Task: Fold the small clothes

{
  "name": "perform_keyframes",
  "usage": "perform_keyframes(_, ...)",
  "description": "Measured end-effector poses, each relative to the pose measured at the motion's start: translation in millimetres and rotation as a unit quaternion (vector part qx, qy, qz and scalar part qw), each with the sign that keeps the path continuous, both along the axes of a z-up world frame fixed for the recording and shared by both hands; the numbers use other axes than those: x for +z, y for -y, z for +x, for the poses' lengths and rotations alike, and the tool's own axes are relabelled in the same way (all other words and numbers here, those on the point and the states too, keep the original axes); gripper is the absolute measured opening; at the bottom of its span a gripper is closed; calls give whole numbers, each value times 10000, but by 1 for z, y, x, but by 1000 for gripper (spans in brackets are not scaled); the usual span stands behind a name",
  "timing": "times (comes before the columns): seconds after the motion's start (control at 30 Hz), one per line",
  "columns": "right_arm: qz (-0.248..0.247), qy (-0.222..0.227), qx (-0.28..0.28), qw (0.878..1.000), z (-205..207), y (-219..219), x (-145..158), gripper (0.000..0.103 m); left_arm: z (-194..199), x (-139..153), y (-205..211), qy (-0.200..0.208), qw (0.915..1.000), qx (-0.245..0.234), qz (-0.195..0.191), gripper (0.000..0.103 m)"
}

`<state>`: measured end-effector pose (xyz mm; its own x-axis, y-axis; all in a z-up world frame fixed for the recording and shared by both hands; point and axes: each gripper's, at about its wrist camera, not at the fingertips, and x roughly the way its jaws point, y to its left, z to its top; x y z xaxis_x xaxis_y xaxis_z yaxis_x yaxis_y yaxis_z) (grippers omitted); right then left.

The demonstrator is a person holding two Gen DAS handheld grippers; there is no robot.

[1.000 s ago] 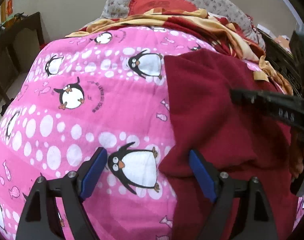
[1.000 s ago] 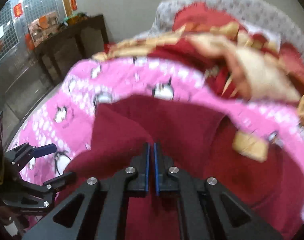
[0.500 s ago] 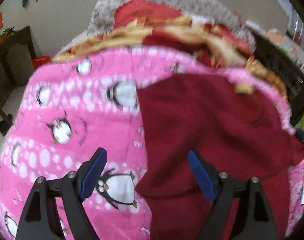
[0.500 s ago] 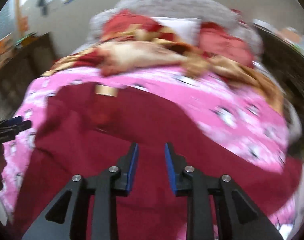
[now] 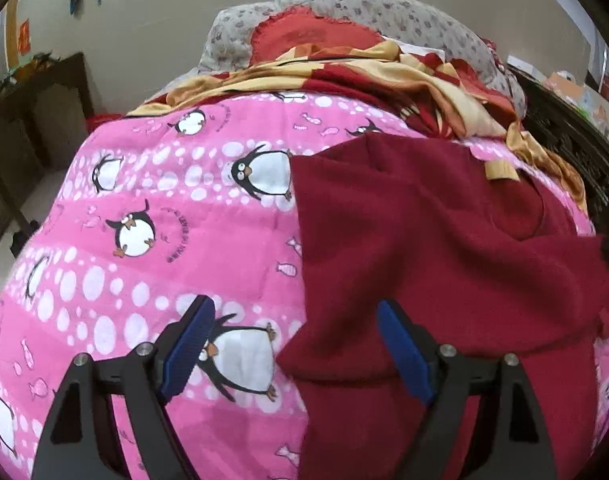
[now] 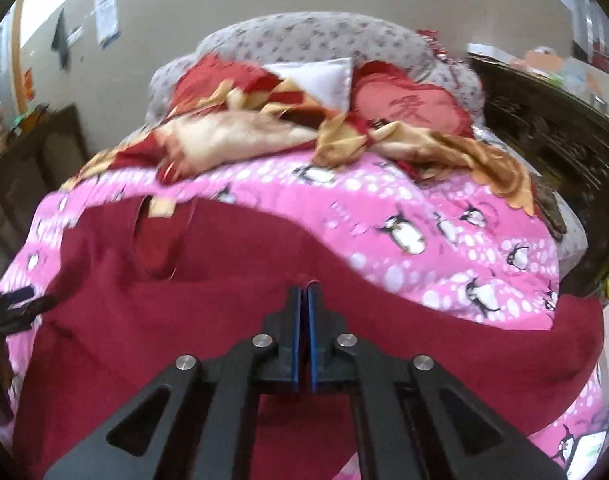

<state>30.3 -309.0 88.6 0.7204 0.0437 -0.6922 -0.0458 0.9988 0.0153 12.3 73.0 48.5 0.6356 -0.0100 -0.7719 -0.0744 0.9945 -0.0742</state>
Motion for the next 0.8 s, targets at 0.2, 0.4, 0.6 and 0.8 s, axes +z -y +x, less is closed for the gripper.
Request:
perform_keyframes(0.2, 108, -120, -308, 9994, -17, 12, 1, 16, 10, -16, 13, -375, 9990, -65, 224, 87)
perform_keyframes(0.4, 63, -587, 87, 9982, -12, -5, -22, 19, 8, -16, 13, -400, 9991, 71, 126, 87)
perform_keyframes(0.6, 628, -499, -82, 9967, -28, 23, -14, 22, -4, 22, 29, 39, 9998, -152, -79, 87)
perform_keyframes(0.8, 442, -16, -1328, 9902, -57, 123, 24, 41, -4, 36, 56, 187, 9983, -449, -332, 87)
